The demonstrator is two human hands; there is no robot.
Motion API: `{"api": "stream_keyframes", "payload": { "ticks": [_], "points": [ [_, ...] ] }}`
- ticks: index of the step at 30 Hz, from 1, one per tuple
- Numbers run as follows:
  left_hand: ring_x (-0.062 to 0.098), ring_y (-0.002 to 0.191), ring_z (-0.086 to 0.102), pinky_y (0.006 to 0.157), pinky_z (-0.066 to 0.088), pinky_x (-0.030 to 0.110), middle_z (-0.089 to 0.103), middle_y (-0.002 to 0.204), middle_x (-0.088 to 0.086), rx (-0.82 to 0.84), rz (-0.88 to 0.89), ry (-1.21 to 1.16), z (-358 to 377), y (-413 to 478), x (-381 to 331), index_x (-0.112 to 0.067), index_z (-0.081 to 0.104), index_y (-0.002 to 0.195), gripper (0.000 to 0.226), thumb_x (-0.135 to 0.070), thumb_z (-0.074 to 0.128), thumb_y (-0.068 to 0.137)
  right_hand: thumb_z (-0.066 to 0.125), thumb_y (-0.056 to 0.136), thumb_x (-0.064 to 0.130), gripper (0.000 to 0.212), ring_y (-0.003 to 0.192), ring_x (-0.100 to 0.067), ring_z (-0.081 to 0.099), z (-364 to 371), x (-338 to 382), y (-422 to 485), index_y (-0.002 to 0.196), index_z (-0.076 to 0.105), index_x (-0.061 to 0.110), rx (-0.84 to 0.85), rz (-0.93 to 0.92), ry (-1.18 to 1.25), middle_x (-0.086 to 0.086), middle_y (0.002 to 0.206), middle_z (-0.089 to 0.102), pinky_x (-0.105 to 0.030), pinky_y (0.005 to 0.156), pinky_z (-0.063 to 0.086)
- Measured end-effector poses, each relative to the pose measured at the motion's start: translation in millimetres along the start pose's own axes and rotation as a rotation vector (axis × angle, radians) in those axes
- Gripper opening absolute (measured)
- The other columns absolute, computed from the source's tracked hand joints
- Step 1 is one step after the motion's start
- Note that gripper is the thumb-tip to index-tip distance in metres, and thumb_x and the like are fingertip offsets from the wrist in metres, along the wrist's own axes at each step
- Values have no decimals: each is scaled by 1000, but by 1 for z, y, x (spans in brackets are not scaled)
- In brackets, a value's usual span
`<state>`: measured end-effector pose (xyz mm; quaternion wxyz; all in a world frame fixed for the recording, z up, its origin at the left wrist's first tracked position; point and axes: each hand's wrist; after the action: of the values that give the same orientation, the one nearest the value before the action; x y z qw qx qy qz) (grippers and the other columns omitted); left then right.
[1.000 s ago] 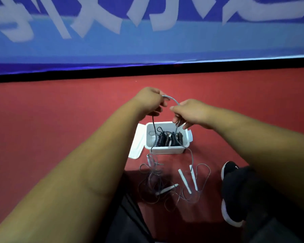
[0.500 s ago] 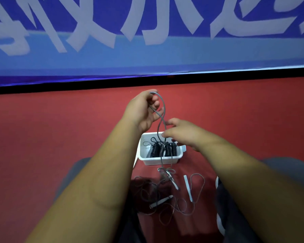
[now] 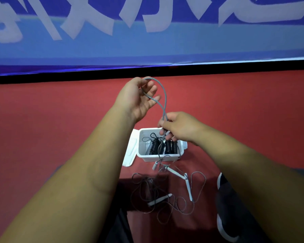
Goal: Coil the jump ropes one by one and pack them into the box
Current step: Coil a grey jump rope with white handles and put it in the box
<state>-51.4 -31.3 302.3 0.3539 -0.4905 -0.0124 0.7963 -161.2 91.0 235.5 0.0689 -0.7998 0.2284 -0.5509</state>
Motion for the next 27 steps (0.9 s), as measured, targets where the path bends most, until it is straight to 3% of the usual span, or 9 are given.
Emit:
{"api": "stream_keyframes", "payload": {
  "ticks": [3,6,8,11,14,18,21,23,27],
  "points": [
    [20,87,71,103,52,40,69,90,5,-40,26,133,-1,10,-2,-10,63,102,18,-8,45,98,54,109,18,19,63,-20,66,-8,5,6,100,69,12,-77,-18,39,-8,86,77,-36,64,60],
    [20,88,66,84,52,33,64,108,11,-83,-33,322,-4,20,5,-7,59,104,24,0,40,92,52,110,15,22,56,-21,65,-16,9,11,94,65,10,-183,-6,142,-15,86,76,-34,58,61],
    [23,98,69,92,55,38,67,116,5,-55,-88,739,-11,24,15,-7,60,120,33,4,41,95,48,110,12,21,52,-22,64,-20,15,11,95,61,8,-240,1,284,-19,86,73,-34,51,61],
    [22,114,65,95,54,39,70,124,-2,203,-181,1317,-16,20,31,-21,64,130,52,-8,66,80,45,112,10,18,43,-18,60,-25,29,8,98,56,7,-305,7,549,-19,84,67,-32,46,60],
    [16,123,61,102,50,33,67,133,-6,413,-279,1352,-14,12,47,-26,63,133,51,-7,73,87,46,111,9,14,43,-16,59,-30,40,5,101,55,6,-332,-13,722,-17,81,66,-34,49,60],
    [22,119,68,110,50,40,75,120,4,453,-104,1420,-13,13,59,-15,74,118,20,-13,71,98,46,110,9,14,50,-15,60,-37,40,0,101,57,7,-319,-11,962,-13,79,66,-31,50,59],
    [23,98,72,83,54,35,79,110,6,413,-110,1456,-16,14,58,-9,75,106,18,-21,62,105,46,111,9,14,50,-14,62,-43,38,-2,103,56,6,-312,-16,1111,-13,78,67,-29,51,59],
    [26,90,71,68,47,31,78,102,7,380,-149,1380,-14,11,57,-7,71,102,22,-19,53,109,45,113,11,17,51,-14,64,-46,36,0,100,55,6,-327,-24,1168,-15,79,68,-30,52,59],
    [34,86,76,65,52,32,77,91,12,272,-80,1243,-7,9,53,-5,67,103,25,-16,47,111,52,112,37,34,67,-19,72,-52,32,5,101,60,6,-352,-24,1102,-15,88,72,-34,63,63]
  ]
}}
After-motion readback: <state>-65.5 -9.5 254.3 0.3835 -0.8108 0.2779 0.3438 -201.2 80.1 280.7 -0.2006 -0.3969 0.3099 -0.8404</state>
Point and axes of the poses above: each hand's wrist, its own y-axis towards the middle knuckle, its own z-axis out of the palm, x = y × z
